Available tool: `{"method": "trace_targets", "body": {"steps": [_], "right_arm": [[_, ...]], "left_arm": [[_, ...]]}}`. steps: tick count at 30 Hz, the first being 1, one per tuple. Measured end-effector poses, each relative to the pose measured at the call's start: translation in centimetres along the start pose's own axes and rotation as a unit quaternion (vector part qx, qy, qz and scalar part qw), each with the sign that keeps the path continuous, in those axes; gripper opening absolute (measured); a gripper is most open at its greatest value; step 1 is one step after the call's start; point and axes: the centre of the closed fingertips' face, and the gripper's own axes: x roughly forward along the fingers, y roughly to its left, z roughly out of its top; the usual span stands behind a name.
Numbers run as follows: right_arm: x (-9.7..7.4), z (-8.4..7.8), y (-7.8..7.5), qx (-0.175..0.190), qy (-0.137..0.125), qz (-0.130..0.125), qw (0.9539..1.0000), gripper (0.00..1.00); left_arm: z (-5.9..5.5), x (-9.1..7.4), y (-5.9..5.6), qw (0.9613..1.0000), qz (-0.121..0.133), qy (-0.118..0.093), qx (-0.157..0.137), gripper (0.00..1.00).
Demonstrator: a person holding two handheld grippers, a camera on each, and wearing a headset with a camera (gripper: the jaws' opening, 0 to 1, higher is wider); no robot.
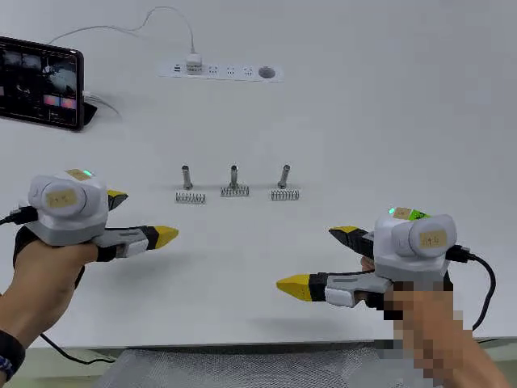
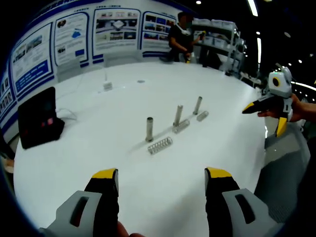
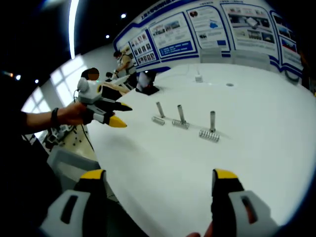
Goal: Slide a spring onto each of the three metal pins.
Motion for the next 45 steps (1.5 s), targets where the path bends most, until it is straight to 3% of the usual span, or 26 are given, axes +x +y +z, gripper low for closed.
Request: {"method": "trace_targets", "body": {"steps": [10, 25, 31, 36, 45], "right_arm": [[0.2, 0.0, 0.1, -0.001, 0.001, 0.003, 1.0000, 0.90], [-0.1, -0.3, 0.0, -0.001, 0.002, 0.001, 1.0000, 0.90], [-0.1, -0.4, 0.0, 0.001, 0.004, 0.001, 1.0000, 0.90], [0.2, -0.1, 0.2, -0.001, 0.004, 0.004, 1.0000, 0.90], [0.0, 0.1, 0.1, -0.006, 0.005, 0.004, 1.0000, 0.90]], "left_arm": [[-0.6, 0.1, -0.8, 0.9996, -0.015, 0.015, 0.017, 0.78], [0.5, 1.9, -2.1, 0.9972, -0.043, 0.028, 0.054, 0.78], [0.6, 2.4, -2.4, 0.9950, -0.053, 0.036, 0.077, 0.77], [0.4, 2.9, -3.1, 0.9900, -0.069, 0.052, 0.111, 0.76], [0.3, 4.2, -3.4, 0.9845, -0.080, 0.069, 0.140, 0.74]]}}
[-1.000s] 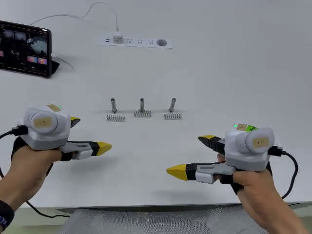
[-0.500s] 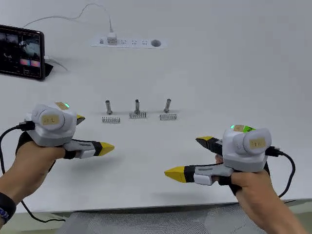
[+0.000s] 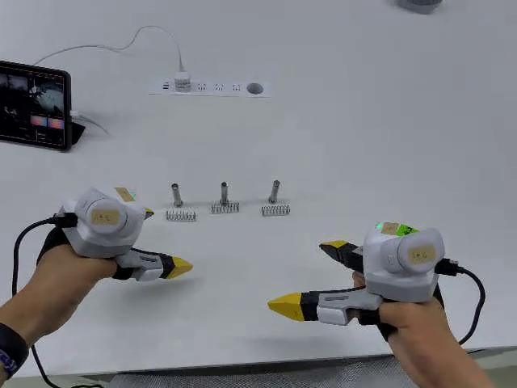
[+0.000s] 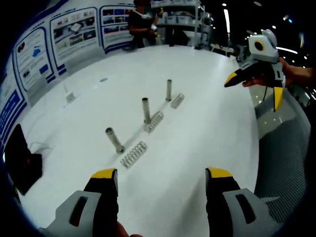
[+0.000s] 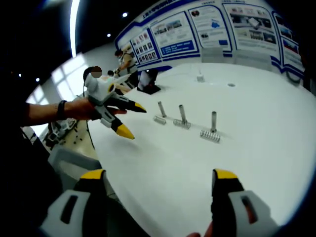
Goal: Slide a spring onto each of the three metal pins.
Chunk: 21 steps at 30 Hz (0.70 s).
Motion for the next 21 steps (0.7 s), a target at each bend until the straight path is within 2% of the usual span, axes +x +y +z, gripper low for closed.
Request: {"method": "trace_targets", "body": {"steps": [6, 21], "right_arm": [[-0.3, -0.2, -0.1, -0.001, 0.001, -0.002, 1.0000, 0.90], [-0.4, -1.0, -0.1, 0.007, 0.005, -0.004, 1.0000, 0.89]], "left_arm": [[0.4, 1.0, 0.3, 1.0000, -0.004, -0.003, 0.000, 0.71], [0.6, 3.0, 1.4, 0.9999, -0.010, 0.008, 0.007, 0.68]]}}
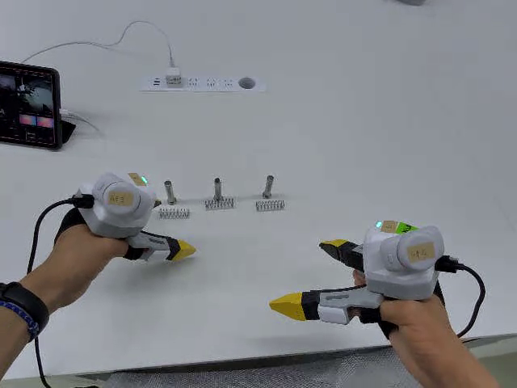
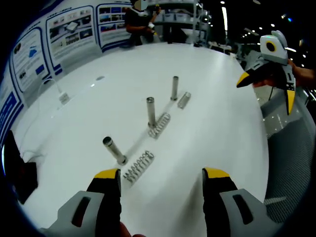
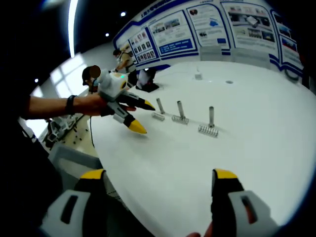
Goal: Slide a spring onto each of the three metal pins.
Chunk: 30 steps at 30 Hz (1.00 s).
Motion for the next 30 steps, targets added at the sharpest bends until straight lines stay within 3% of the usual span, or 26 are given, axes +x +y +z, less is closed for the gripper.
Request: {"method": "trace_targets", "body": {"steps": [8, 15, 23, 30], "right_arm": [[-0.1, -0.2, -0.1, 0.001, 0.000, -0.001, 1.0000, 0.89], [0.0, -0.4, 0.1, 0.003, 0.001, 0.001, 1.0000, 0.89], [0.0, -0.4, 0.2, 0.005, -0.001, 0.003, 1.0000, 0.89], [0.0, -0.6, 0.4, 0.003, 0.001, 0.004, 1.0000, 0.89]], "left_arm": [[-0.6, 0.5, 0.4, 0.9997, -0.006, -0.001, -0.022, 0.65], [-0.6, 0.3, 0.0, 1.0000, -0.008, 0.002, -0.004, 0.56], [-1.0, 0.0, -0.7, 0.9996, -0.016, 0.010, 0.019, 0.38], [-0.6, 0.4, -0.2, 1.0000, -0.002, 0.004, 0.006, 0.32]]}}
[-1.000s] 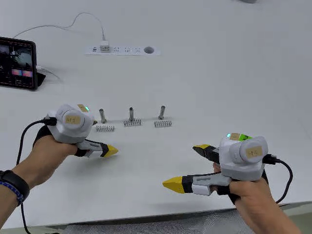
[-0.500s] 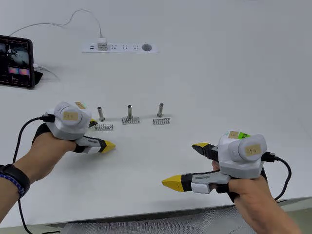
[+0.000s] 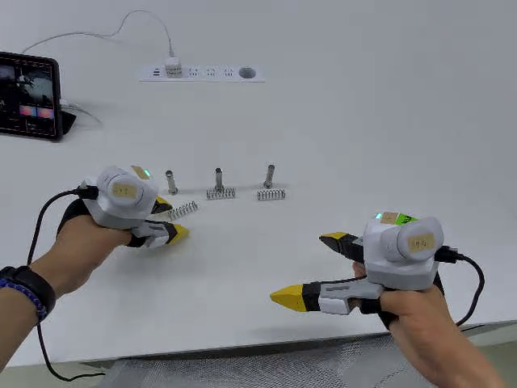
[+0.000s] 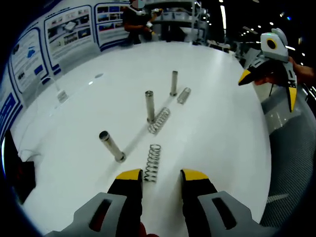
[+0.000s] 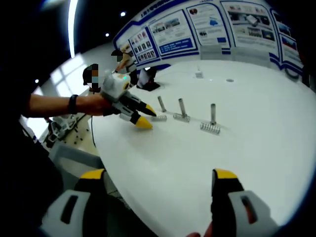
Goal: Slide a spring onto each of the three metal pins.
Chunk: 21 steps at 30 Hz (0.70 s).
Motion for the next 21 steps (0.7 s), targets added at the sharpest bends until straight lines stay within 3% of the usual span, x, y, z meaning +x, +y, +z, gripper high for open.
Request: {"method": "trace_targets", "body": {"steps": [7, 14, 21], "right_arm": [[-0.28, -0.14, -0.19, 0.002, -0.001, -0.003, 1.0000, 0.89], [-0.43, -0.16, -0.27, 0.005, -0.005, -0.005, 1.0000, 0.89], [-0.14, -0.57, 0.14, 0.007, 0.000, 0.004, 1.0000, 0.89]], "left_arm": [[-0.06, 0.66, -0.06, 0.9998, 0.008, 0.009, 0.015, 0.21], [0.25, 0.90, 0.27, 0.9994, 0.025, 0.004, -0.024, 0.11], [-0.09, 0.46, 0.33, 0.9970, 0.035, 0.004, -0.069, 0.11]]}}
